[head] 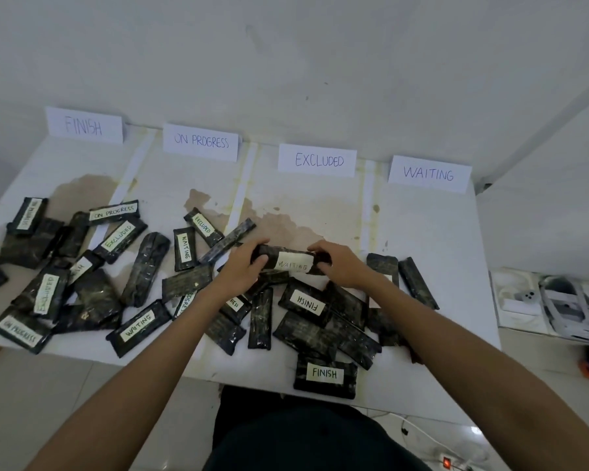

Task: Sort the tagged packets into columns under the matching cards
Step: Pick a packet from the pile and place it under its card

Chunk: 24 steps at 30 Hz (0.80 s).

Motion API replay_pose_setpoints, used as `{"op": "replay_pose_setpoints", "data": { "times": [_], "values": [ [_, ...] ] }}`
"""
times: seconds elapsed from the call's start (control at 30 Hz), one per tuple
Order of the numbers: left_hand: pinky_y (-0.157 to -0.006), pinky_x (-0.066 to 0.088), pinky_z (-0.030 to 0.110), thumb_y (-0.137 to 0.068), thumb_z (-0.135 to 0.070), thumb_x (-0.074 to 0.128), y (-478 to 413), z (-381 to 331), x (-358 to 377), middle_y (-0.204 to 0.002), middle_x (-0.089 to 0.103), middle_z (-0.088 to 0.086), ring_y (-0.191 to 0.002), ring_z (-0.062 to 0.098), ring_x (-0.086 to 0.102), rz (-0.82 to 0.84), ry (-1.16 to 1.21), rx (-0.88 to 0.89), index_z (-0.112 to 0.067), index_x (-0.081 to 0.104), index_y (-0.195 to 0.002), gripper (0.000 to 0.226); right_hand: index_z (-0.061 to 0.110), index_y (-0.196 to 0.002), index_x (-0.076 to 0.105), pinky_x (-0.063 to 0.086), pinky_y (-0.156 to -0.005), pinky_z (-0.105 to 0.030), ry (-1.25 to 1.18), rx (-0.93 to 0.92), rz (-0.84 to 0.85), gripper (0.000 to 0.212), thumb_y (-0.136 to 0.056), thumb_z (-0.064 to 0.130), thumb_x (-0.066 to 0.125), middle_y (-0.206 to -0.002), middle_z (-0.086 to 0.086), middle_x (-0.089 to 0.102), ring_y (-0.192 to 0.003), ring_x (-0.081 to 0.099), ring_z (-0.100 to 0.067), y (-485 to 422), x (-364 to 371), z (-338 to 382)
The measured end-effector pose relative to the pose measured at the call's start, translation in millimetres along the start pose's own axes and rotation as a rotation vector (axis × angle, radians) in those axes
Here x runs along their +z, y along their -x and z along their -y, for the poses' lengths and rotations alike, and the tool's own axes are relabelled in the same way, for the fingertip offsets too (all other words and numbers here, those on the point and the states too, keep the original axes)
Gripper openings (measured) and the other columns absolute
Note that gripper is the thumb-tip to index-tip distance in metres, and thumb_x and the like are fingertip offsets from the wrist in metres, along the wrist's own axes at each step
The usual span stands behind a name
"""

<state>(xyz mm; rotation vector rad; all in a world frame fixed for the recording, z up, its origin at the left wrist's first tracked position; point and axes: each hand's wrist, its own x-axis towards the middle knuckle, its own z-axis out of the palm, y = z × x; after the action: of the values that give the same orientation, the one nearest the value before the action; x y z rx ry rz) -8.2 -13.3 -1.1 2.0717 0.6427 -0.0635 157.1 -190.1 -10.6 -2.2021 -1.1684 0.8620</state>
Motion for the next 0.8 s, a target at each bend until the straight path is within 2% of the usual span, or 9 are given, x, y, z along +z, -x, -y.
{"op": "replay_pose_setpoints", "data": {
  "times": [0.07,0.17,0.27,0.33,0.43,0.53,0.63,0.8],
  "values": [
    [-0.087,0.043,0.027,-0.098,-0.017,0.04,3.3,-11.0,0.2,-0.128,0.05,0.006,-0.111,0.017,0.05,0.002,0.104,-0.056,-0.015,0.041,-0.136,0.038,0.01,-0.121,0.055,0.048,-0.092,-0.033,-0.018,-0.016,-0.033,0.034,-0.088,0.002,0.053,-0.12,-0.009,0.06,-0.107,0.056,-0.022,8.5,-8.5,2.6],
    [-0.091,0.04,0.028,-0.1,-0.021,0.036,3.7,-24.6,3.7,-0.133,0.047,0.005,-0.116,0.017,0.047,-0.026,0.197,-0.129,-0.017,0.041,-0.135,0.036,0.011,-0.121,0.056,0.044,-0.087,-0.025,-0.001,-0.068,-0.098,0.04,-0.083,0.013,0.066,-0.118,-0.01,0.059,-0.103,0.056,-0.02,18.2,-18.2,4.0],
    [-0.089,0.037,0.029,-0.101,-0.024,0.033,-0.1,-34.6,9.6,-0.132,0.047,0.005,-0.113,0.016,0.045,-0.032,0.246,-0.202,-0.017,0.041,-0.135,0.036,0.016,-0.124,0.051,0.041,-0.088,-0.031,0.202,-0.138,-0.093,0.057,-0.074,0.029,0.075,-0.117,-0.007,0.054,-0.103,0.049,-0.021,22.7,-23.1,2.9],
    [-0.09,0.035,0.028,-0.101,-0.024,0.032,-3.3,-39.8,15.1,-0.133,0.045,0.005,-0.114,0.015,0.042,-0.031,0.244,-0.212,-0.017,0.042,-0.135,0.036,0.016,-0.125,0.052,0.04,-0.088,-0.038,0.39,-0.171,-0.179,0.06,-0.073,0.033,0.075,-0.119,-0.007,0.053,-0.104,0.047,-0.025,25.1,-24.1,1.9],
    [-0.092,0.034,0.027,-0.1,-0.025,0.034,-10.2,-46.6,22.8,-0.138,0.045,0.006,-0.115,0.014,0.042,-0.013,0.221,-0.195,-0.016,0.042,-0.136,0.037,0.01,-0.121,0.055,0.042,-0.081,-0.042,0.531,-0.219,-0.286,0.055,-0.073,0.028,0.075,-0.116,-0.012,0.056,-0.1,0.051,-0.031,29.5,-26.7,-2.7],
    [-0.09,0.039,0.029,-0.099,-0.029,0.039,-20.6,-60.3,27.9,-0.139,0.045,0.007,-0.112,0.014,0.045,0.026,0.226,-0.193,-0.017,0.04,-0.139,0.042,0.007,-0.119,0.057,0.047,-0.073,-0.043,0.531,-0.214,-0.33,0.054,-0.071,0.019,0.076,-0.11,-0.015,0.06,-0.092,0.055,-0.033,35.8,-35.2,-14.6],
    [-0.099,0.042,0.037,-0.097,-0.034,0.043,-34.5,-75.1,36.4,-0.138,0.046,0.006,-0.119,0.021,0.048,0.083,0.172,-0.163,-0.02,0.033,-0.143,0.049,0.007,-0.119,0.058,0.051,-0.074,-0.045,0.495,-0.13,-0.362,0.052,-0.07,0.013,0.075,-0.111,-0.014,0.06,-0.092,0.055,-0.032,42.2,-51.6,-34.5],
    [-0.09,0.038,0.03,-0.096,-0.032,0.047,-62.4,-100.0,63.4,-0.135,0.049,0.004,-0.118,0.021,0.05,0.191,0.047,-0.066,-0.022,0.025,-0.146,0.056,0.008,-0.12,0.058,0.05,-0.078,-0.046,0.46,0.024,-0.428,0.051,-0.072,0.005,0.072,-0.115,-0.014,0.059,-0.097,0.054,-0.034,55.0,-93.7,-82.6]
  ]
}}
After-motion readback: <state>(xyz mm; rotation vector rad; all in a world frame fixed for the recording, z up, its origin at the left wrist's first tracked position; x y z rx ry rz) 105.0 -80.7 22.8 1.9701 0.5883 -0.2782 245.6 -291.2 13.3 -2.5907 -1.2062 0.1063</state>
